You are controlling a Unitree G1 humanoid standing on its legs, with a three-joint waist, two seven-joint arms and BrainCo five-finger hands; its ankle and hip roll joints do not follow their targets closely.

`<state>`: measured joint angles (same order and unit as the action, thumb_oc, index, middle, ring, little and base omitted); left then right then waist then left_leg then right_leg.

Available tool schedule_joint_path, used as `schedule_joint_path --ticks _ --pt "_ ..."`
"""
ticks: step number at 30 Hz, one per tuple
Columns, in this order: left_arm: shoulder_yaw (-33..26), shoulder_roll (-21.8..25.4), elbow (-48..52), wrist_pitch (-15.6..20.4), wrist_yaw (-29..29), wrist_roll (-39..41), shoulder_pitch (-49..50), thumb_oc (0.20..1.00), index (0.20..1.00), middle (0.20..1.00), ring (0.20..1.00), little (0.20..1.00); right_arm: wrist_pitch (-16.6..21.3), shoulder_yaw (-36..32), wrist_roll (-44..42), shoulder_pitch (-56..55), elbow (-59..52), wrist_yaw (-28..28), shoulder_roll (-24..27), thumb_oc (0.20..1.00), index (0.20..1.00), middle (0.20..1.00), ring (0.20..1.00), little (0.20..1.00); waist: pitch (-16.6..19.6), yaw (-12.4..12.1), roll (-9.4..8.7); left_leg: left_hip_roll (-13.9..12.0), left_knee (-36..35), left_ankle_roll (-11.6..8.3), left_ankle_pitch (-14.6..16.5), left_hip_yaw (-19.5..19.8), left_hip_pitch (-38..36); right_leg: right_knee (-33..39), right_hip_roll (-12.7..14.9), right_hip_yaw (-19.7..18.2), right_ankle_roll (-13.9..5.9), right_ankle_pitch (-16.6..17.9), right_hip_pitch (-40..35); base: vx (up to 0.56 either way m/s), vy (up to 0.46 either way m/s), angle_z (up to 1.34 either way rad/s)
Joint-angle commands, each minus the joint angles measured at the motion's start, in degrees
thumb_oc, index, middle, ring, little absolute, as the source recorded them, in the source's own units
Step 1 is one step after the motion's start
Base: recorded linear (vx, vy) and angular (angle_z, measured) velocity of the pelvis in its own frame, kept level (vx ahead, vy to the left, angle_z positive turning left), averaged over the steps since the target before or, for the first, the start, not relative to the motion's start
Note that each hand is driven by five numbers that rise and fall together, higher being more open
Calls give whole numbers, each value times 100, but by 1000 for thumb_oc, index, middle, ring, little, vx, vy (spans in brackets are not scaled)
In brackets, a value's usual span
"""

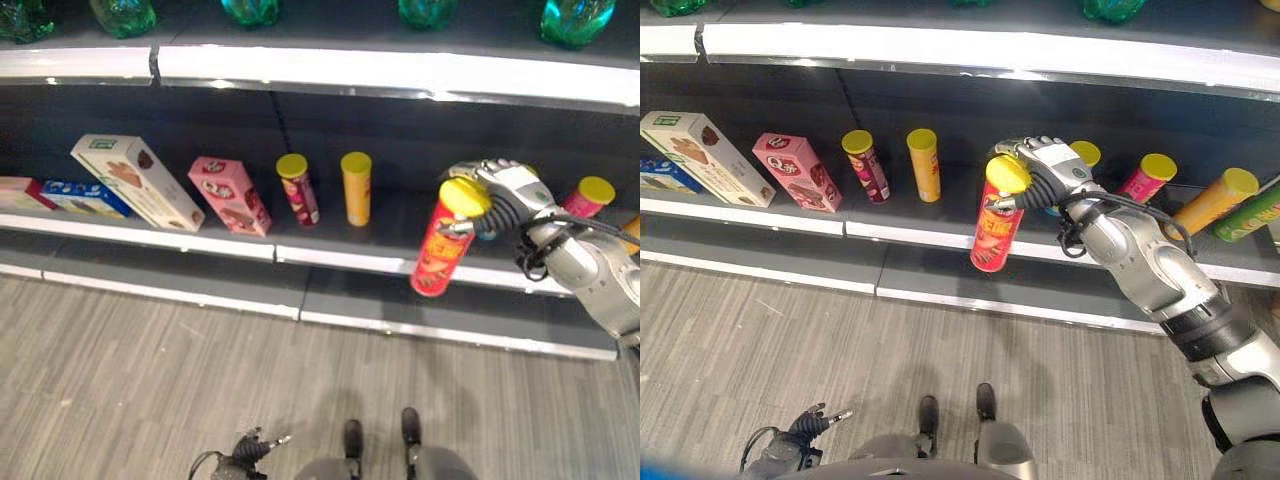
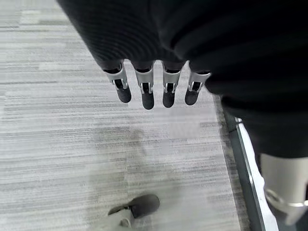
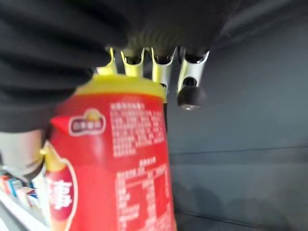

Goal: Put the goods on the table back onto the shelves and tidy them up.

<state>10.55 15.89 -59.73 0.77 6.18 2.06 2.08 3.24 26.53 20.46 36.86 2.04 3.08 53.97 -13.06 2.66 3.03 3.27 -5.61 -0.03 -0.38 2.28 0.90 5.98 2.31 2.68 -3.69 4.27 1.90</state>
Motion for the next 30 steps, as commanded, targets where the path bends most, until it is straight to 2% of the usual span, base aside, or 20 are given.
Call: schedule_joint_path --ticks 1,7,12,21,30 --pt "261 54 -205 89 190 145 -191 1000 1000 1000 1000 1000 -144 68 361 610 241 756 -88 200 200 200 200 200 75 -189 -98 -758 61 -729 -3 -350 -72 -160 375 140 -446 -677 -250 12 -76 21" --pt "425 11 -175 181 284 366 -77 1000 1000 1000 1000 1000 -444 164 558 1420 1734 1661 -327 200 200 200 200 200 -190 -421 93 -751 61 -828 -220 -77 419 -126 337 323 -419 -652 76 -12 -61 30" --pt "564 2 -119 273 349 575 -104 1000 1000 1000 1000 1000 -608 451 556 2219 2910 2186 -286 200 200 200 200 200 -294 -581 216 -717 61 -872 -324 79 685 -112 332 407 -415 -659 216 -3 -28 16" --pt "709 -26 -64 328 452 645 -256 1000 1000 1000 1000 1000 -715 544 649 2609 3341 2521 -160 200 200 200 200 200 -379 -670 304 -667 61 -876 -364 237 894 -112 349 477 -423 -657 333 4 -11 12" --pt "855 32 -11 467 571 702 -462 1000 1000 1000 1000 1000 -791 1075 866 3175 4264 2826 -181 200 200 200 200 200 -473 -781 430 -626 61 -888 -421 328 1092 -120 378 460 -450 -618 524 0 0 0"
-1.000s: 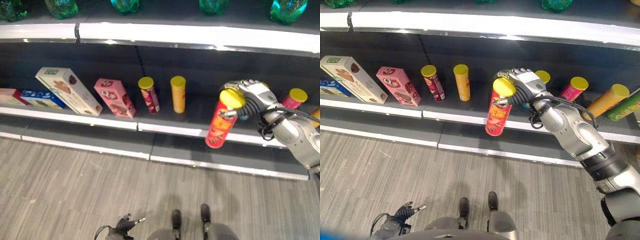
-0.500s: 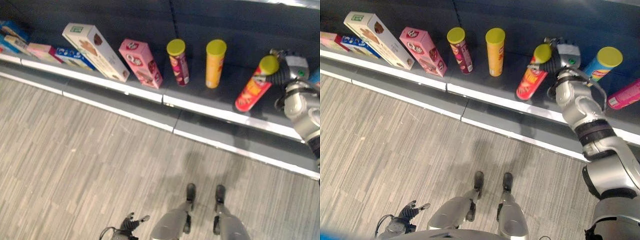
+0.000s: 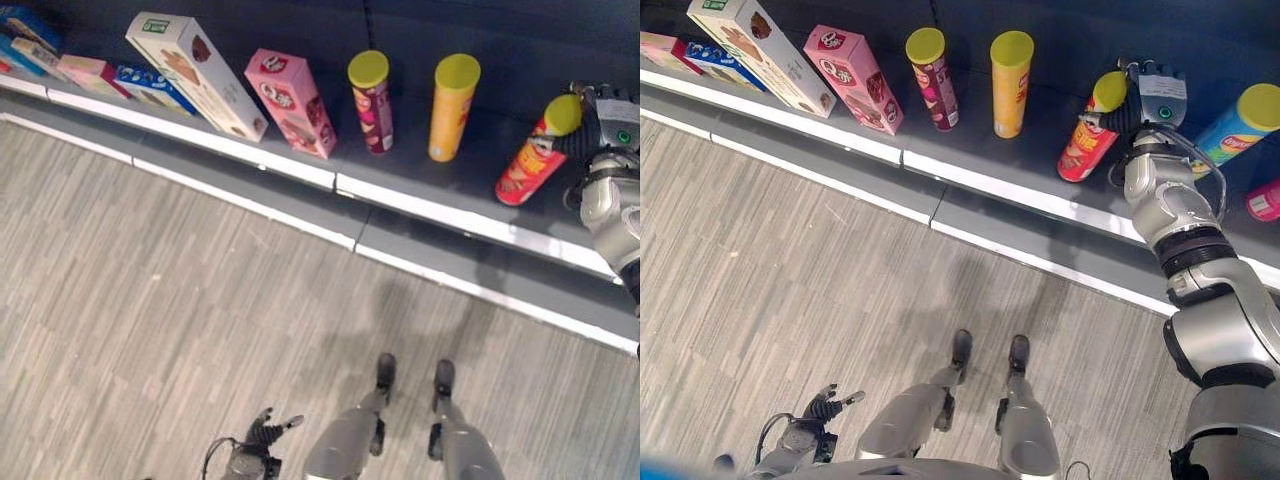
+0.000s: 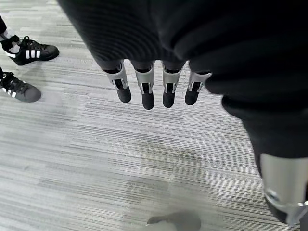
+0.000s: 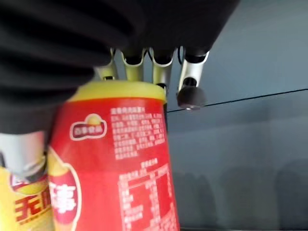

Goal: Put the goods on the table back onto the shelves and tidy them up.

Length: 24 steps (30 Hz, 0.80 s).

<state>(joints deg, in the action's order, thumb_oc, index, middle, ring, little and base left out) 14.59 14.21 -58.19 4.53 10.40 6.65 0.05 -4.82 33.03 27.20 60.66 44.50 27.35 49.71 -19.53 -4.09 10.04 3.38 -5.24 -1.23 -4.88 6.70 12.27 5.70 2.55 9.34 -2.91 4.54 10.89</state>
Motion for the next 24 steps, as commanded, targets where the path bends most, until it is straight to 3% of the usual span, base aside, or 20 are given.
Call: schedule_joint_path --ticks 1,24 --pt "464 198 -156 96 157 256 -277 1000 1000 1000 1000 1000 5 472 188 847 112 419 250 200 200 200 200 200 166 -109 -261 -635 24 -773 21 -114 -28 -93 356 -208 -529 -639 -366 0 0 0" --pt "564 205 -6 174 244 287 -324 1000 1000 1000 1000 1000 -191 835 480 1117 606 643 308 200 200 200 200 200 122 -184 -103 -593 24 -795 -25 -35 119 -96 392 -180 -543 -597 -247 0 0 0"
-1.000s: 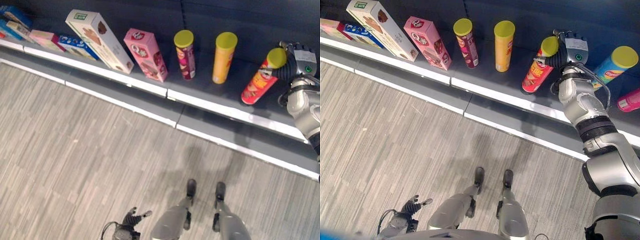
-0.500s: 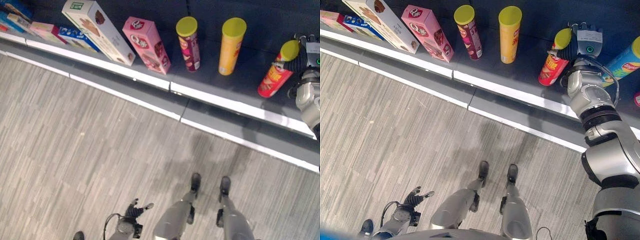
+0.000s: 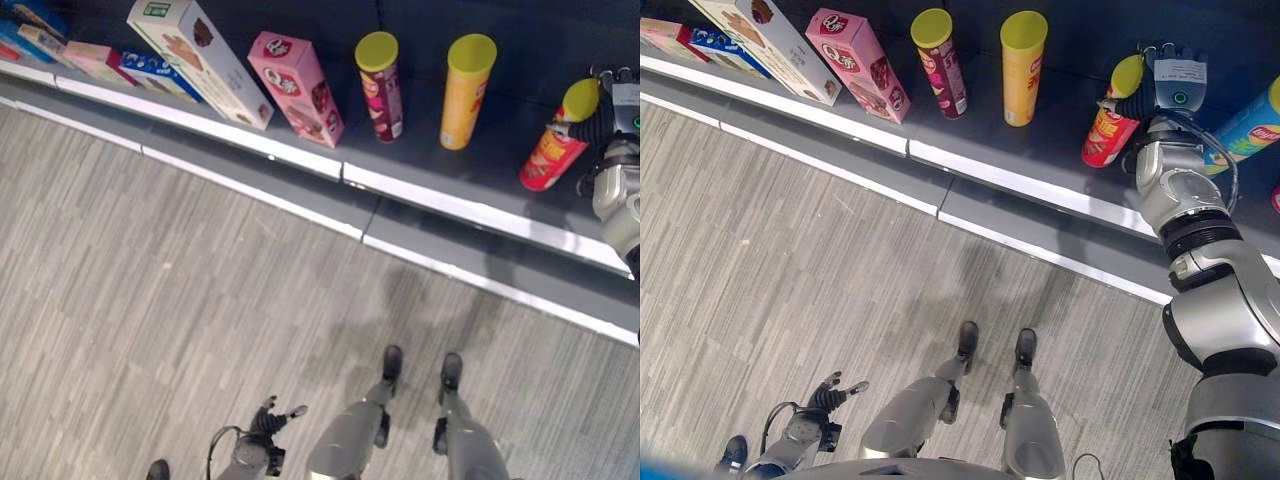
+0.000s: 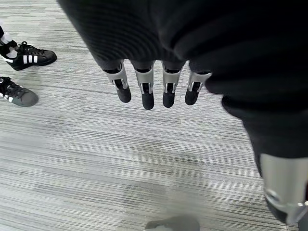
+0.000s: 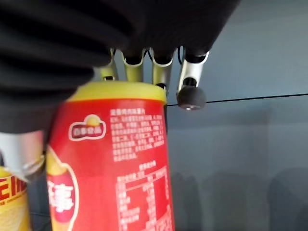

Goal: Put the goods on the table back onto the shelves and tidy them up.

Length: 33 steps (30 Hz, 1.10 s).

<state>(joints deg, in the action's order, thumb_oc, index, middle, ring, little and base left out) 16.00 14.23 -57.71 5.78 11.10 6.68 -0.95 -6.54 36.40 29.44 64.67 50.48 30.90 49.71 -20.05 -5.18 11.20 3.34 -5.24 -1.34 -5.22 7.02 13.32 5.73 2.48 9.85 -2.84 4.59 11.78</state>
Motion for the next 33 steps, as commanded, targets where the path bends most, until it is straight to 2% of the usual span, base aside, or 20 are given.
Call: schedule_joint_path --ticks 1,20,21,22,23,33 --pt "424 205 -44 52 172 283 -225 1000 1000 1000 1000 1000 -20 521 255 732 15 286 315 200 200 200 200 200 172 -76 -207 -588 24 -784 5 -64 18 -101 402 -232 -554 -600 -328 0 0 0" --pt "568 248 218 68 175 308 -249 1000 1000 1000 1000 1000 -67 592 123 914 324 427 417 200 200 200 200 200 171 -155 -116 -573 24 -796 -20 -15 71 -97 410 -197 -571 -598 -301 0 0 0" --pt "577 258 250 64 184 299 -245 1000 1000 1000 1000 1000 -82 565 111 904 297 458 408 238 238 238 238 238 173 -155 -110 -570 24 -795 -18 -10 71 -98 412 -195 -575 -602 -307 0 0 0" --pt "590 274 295 64 172 292 -245 1000 1000 1000 1000 1000 -91 549 111 903 270 471 395 950 950 950 950 950 179 -154 -104 -568 24 -788 -8 -18 63 -99 415 -205 -577 -601 -308 0 0 0" --pt "590 275 296 64 172 292 -244 1000 1000 1000 1000 1000 -92 549 112 902 269 470 395 1000 1000 1000 1000 1000 179 -155 -104 -568 24 -787 -8 -19 62 -99 415 -206 -577 -601 -308 0 0 0" --pt "610 343 544 69 159 333 -256 1000 1000 1000 1000 1000 -141 423 103 894 174 598 369 1000 1000 1000 1000 1000 169 -160 -74 -570 24 -776 12 -25 47 -95 433 -190 -592 -602 -321 0 0 0"
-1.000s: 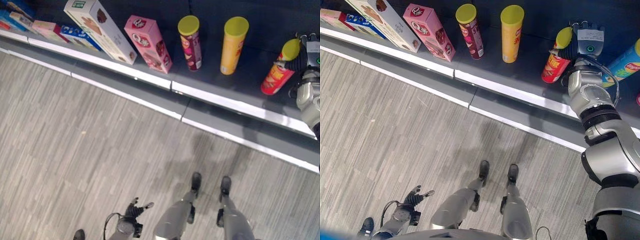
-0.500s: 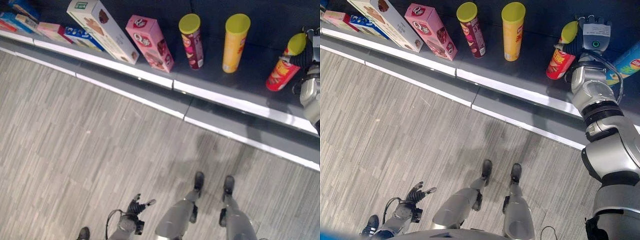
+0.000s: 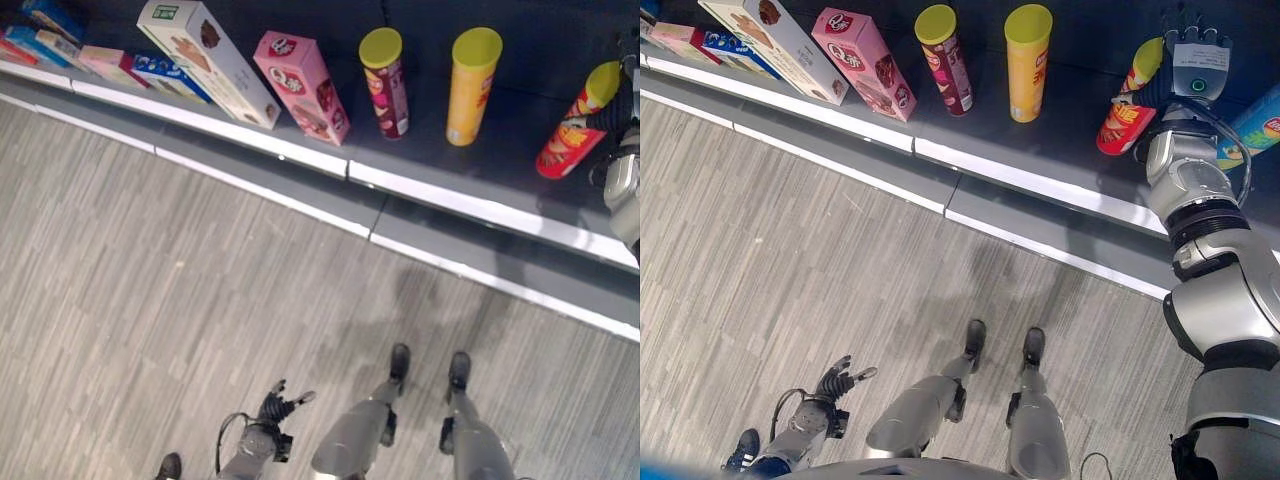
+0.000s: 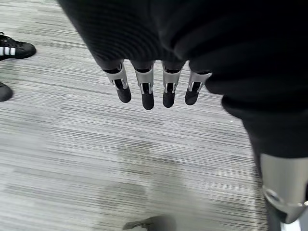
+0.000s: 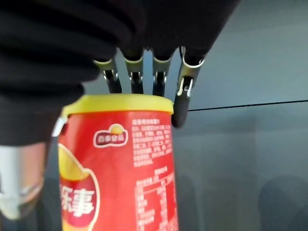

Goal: Put the goods on the table back onto the shelves and tidy them up.

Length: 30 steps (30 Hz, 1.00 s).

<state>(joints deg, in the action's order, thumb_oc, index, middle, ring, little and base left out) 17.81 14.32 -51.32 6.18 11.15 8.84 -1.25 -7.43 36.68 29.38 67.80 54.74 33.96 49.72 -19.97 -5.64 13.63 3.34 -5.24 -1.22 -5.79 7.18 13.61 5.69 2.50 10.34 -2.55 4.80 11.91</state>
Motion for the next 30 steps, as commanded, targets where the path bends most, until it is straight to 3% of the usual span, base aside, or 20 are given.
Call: schedule_joint_path --ticks 1,5,10,12,13,16,21,26,30 --pt "431 327 -89 24 154 118 -218 1000 1000 1000 1000 1000 -59 363 101 573 -272 307 373 1000 1000 1000 1000 1000 162 -107 -320 -569 24 -787 71 -36 12 -92 433 -230 -622 -620 -341 0 0 0" --pt "430 299 -47 -30 175 74 -233 1000 1000 1000 1000 1000 -124 49 87 318 -728 472 421 1000 1000 1000 1000 1000 190 -72 -360 -582 24 -776 103 -49 -23 -96 438 -182 -632 -633 -394 -2 4 1" --pt "200 204 29 -255 151 -71 -129 1000 1000 1000 1000 1000 -163 -1522 159 -1310 -2893 718 312 1000 1000 1000 1000 1000 275 136 -490 -623 24 -704 270 -164 -212 -117 447 -166 -636 -678 -544 27 19 5" --pt "97 164 29 -323 128 -127 -105 1000 1000 1000 1000 1000 -65 -1821 153 -1745 -3359 704 164 1000 1000 1000 1000 1000 298 215 -518 -640 24 -673 327 -207 -268 -134 452 -185 -641 -683 -560 54 17 2" --pt "-55 160 26 -441 117 -253 -12 1000 1000 1000 1000 1000 317 -2438 -118 -2765 -4409 434 -251 1000 1000 1000 1000 1000 341 330 -622 -666 24 -627 412 -293 -389 -167 464 -210 -647 -694 -606 77 33 -4" --pt "-316 202 98 -552 38 -447 203 1000 1000 1000 1000 1000 976 -3006 -1245 -4259 -5386 -470 -724 1000 1000 1000 1000 1000 439 486 -869 -685 24 -546 531 -487 -597 -238 476 -328 -656 -699 -668 49 39 -9" --pt "-670 268 22 -650 -269 -668 377 1000 1000 1000 1000 1000 1611 -3399 -3751 -5993 -5579 -2331 -1377 1000 1000 1000 1000 1000 598 771 -1158 -674 24 -454 695 -830 -946 -313 513 -551 -703 -691 -784 43 76 -39" --pt "-913 343 -382 -586 -457 -738 248 1000 1000 1000 1000 1000 1426 -3033 -5111 -6784 -4967 -3796 -1431 1000 1000 1000 1000 1000 746 994 -1351 -645 24 -351 811 -1151 -1207 -405 533 -825 -768 -610 -755 16 110 -46" --pt "-886 418 -649 -508 -621 -768 52 1000 1000 1000 1000 1000 1196 -2627 -5438 -7025 -4141 -4437 -1514 1000 1000 1000 1000 1000 832 1089 -1460 -600 24 -298 868 -1320 -1343 -516 566 -1028 -830 -526 -686 2 103 -44"
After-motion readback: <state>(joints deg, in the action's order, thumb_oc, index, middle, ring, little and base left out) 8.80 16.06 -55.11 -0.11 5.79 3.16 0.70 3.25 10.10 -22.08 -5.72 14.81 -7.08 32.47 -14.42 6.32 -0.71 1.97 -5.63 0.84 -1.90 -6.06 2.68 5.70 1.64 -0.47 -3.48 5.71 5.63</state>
